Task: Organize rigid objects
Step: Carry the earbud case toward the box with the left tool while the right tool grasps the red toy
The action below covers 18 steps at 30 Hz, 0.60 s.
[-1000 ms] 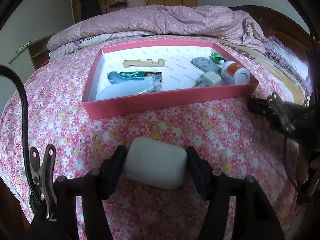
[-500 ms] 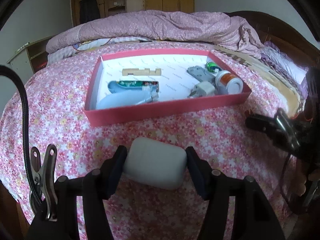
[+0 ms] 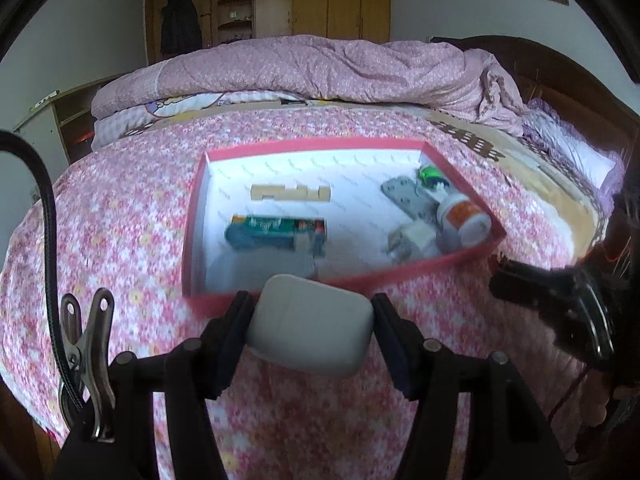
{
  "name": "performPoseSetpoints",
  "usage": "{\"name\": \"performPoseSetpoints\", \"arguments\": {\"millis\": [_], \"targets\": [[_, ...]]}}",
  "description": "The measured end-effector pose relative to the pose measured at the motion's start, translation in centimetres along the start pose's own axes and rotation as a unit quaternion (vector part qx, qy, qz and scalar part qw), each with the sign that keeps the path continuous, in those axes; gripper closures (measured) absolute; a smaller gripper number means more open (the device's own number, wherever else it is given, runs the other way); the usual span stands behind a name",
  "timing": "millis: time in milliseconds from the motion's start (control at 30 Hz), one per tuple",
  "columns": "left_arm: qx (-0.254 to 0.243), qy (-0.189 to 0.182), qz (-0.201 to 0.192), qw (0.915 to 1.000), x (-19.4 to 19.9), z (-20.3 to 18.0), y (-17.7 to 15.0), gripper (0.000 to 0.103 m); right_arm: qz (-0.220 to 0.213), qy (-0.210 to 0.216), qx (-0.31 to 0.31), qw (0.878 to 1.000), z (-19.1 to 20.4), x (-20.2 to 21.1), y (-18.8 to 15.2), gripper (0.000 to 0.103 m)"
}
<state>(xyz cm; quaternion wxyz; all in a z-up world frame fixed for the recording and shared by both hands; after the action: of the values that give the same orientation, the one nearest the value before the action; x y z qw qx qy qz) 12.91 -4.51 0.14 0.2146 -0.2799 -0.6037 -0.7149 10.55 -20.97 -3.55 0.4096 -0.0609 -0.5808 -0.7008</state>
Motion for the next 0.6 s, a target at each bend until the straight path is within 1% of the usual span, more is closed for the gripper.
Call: {"name": "performPoseSetpoints", "arguments": {"millis": [333, 600], "targets": [[0.003, -0.003, -0.013, 0.9999, -2.8, 0.3, 5.1, 0.039, -0.002, 0.016, 0.000, 1.000, 0.0, -1.8, 3.6, 0.080], [0.010, -0.004, 0.001, 0.9999, -6.7, 0.7, 7.7, 0.039, 0.003, 0.014, -0.001, 1.000, -0.1, -4.7, 6.4, 0.080]]}}
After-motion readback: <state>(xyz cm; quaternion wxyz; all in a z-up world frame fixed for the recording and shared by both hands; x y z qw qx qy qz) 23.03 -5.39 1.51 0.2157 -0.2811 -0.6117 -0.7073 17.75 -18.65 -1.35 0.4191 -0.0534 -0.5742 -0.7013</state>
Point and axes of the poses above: each gripper's, at about its wrist camera, not at the fingertips, and x roughly against the way its jaws point, z to its left, y to its top, the point moved 10 cm from there along -x, roughly the way its jaws point, and after that the axes turned 10 degrees about y, right-handed, at the moved point
